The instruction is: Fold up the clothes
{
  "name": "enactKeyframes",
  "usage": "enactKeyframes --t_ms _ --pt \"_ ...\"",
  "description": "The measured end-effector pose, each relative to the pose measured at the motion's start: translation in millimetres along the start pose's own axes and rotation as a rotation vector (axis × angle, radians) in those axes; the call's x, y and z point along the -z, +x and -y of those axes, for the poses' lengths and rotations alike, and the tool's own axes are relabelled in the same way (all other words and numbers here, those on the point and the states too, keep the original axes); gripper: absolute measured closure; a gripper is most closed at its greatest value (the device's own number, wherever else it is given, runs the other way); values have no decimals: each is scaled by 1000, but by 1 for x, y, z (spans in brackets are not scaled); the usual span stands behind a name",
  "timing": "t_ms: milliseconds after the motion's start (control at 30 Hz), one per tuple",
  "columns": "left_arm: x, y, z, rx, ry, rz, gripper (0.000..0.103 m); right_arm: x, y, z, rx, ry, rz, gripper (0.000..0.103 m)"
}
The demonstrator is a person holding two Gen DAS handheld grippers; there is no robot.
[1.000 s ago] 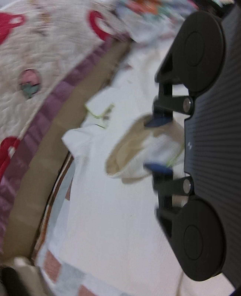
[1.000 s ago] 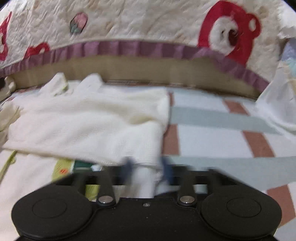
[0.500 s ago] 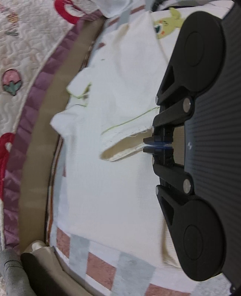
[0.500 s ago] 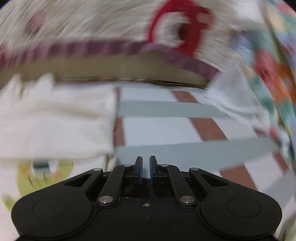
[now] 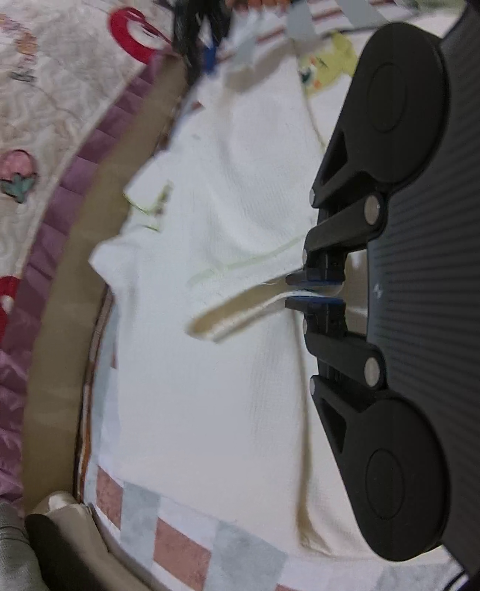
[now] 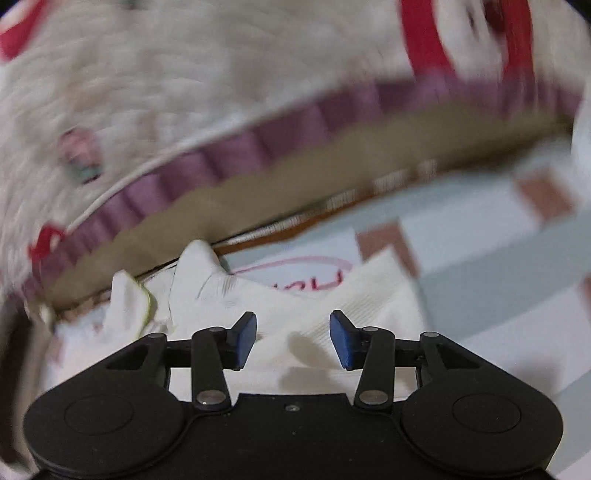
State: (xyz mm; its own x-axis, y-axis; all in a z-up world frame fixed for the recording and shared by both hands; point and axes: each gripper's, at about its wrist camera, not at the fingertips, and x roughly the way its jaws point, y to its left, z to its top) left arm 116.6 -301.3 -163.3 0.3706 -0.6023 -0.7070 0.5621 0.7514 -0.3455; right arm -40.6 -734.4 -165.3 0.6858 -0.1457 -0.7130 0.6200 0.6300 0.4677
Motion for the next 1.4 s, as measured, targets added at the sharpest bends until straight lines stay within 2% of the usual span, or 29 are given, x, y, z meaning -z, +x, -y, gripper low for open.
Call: enactKeyframes --t_ms 67,100,133,200,233,267,300,367,433,500,600,667,800,867,900,1000,1033,1100,1200,1300,1367,1400 --pt "-10 1 0 23 -22 29 87 -2 17 9 -6 110 -44 54" --pt "-15 2 -1 27 -33 42 78 -1 24 13 5 156 -56 53" --pt "-20 7 -1 31 -42 44 70 0 28 15 7 183 -63 53" --pt "-31 22 -1 40 -54 32 61 2 37 20 8 232 -77 53" --pt "-35 29 1 49 -52 19 61 2 37 17 12 200 -67 58" --pt "-38 37 3 61 -45 0 61 2 37 14 17 163 -56 65" --pt "-41 45 5 73 -37 -18 64 2 38 11 21 126 -45 101" --pt "-45 57 11 88 -5 -50 98 2 38 5 30 52 -22 100" --pt "-43 50 19 77 68 -18 100 -2 31 3 11 10 16 100" --pt "-40 32 22 84 116 62 100 -9 16 12 -71 58 82 100" --pt "-33 5 15 107 138 206 100 -19 1 24 -143 111 158 100" --pt "-35 -1 11 71 139 243 100 -23 -1 28 -157 122 172 100" --pt "-39 14 -2 -4 76 185 99 -27 3 25 -111 60 149 100" --pt "-37 17 -13 -21 13 154 87 -18 -1 10 -32 -52 168 97" --pt "-35 16 -20 -1 -26 139 75 -11 -6 4 -7 -88 178 94" --pt "-29 8 -32 112 -115 135 73 11 -21 -12 67 -199 206 91" --pt "-28 6 -32 147 -121 132 72 23 -30 -15 62 -211 209 85" --pt "-28 5 -26 198 -103 122 70 51 -49 -23 64 -257 202 84" --pt "-25 8 -12 224 -59 102 58 98 -65 -37 142 -437 167 81" --pt "-26 20 1 195 -44 61 52 133 -68 -41 231 -629 132 62" --pt "-28 32 2 167 -59 33 56 148 -66 -39 285 -711 111 60" --pt "-29 39 2 158 -67 19 67 152 -63 -37 307 -729 100 60"
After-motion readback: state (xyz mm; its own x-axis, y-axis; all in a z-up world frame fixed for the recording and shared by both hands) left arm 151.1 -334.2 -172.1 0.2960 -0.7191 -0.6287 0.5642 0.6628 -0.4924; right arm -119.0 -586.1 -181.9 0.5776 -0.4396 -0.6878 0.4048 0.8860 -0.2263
